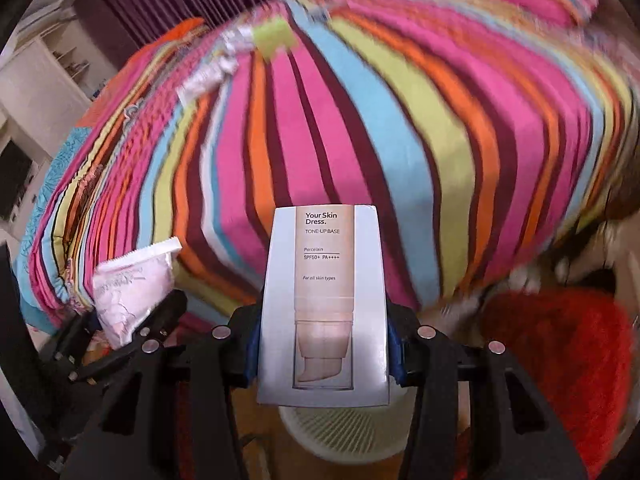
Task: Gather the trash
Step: 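Carry the box and packet over the wastebasket and open both tools, then move both tools back over the bed toward the remaining items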
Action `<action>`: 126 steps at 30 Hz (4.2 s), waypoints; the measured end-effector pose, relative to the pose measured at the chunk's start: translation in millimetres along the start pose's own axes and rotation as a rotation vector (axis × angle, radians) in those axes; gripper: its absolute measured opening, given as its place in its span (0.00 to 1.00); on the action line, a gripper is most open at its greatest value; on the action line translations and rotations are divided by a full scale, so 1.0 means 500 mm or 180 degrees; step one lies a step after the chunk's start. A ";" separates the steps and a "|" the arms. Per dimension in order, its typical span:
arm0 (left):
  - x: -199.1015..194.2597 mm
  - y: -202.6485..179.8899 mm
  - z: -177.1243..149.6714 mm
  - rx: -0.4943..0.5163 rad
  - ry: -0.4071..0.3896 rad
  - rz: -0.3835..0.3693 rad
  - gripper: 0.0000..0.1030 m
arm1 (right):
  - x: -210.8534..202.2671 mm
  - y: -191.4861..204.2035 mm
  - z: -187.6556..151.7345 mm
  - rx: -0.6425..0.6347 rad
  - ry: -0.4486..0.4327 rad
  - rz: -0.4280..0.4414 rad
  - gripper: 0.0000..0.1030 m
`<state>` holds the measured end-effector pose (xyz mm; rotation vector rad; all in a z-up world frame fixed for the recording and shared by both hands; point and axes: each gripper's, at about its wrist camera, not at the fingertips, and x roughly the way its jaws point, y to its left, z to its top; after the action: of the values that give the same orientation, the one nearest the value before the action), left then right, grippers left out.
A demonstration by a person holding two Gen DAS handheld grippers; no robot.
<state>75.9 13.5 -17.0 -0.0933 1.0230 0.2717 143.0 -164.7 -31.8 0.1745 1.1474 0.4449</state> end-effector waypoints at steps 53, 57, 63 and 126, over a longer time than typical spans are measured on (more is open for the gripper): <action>0.410 -0.093 -0.276 0.0063 0.2852 -0.0474 0.88 | 0.369 -0.154 -0.197 0.1050 0.2339 -0.0497 0.91; 0.403 -0.095 -0.267 0.0070 0.2779 -0.0489 0.88 | 0.364 -0.153 -0.199 0.1033 0.2333 -0.0491 0.91; 0.390 -0.087 -0.263 0.0038 0.2714 -0.0480 0.88 | 0.347 -0.161 -0.192 0.1081 0.2209 -0.0494 0.91; -0.012 0.098 0.193 -0.0199 -0.0577 0.0182 0.88 | -0.064 0.095 0.180 -0.0564 -0.1211 -0.0279 0.91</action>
<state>140.0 79.0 40.9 -0.0943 0.8382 0.3580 202.0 -127.5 48.5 0.0502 0.7356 0.4122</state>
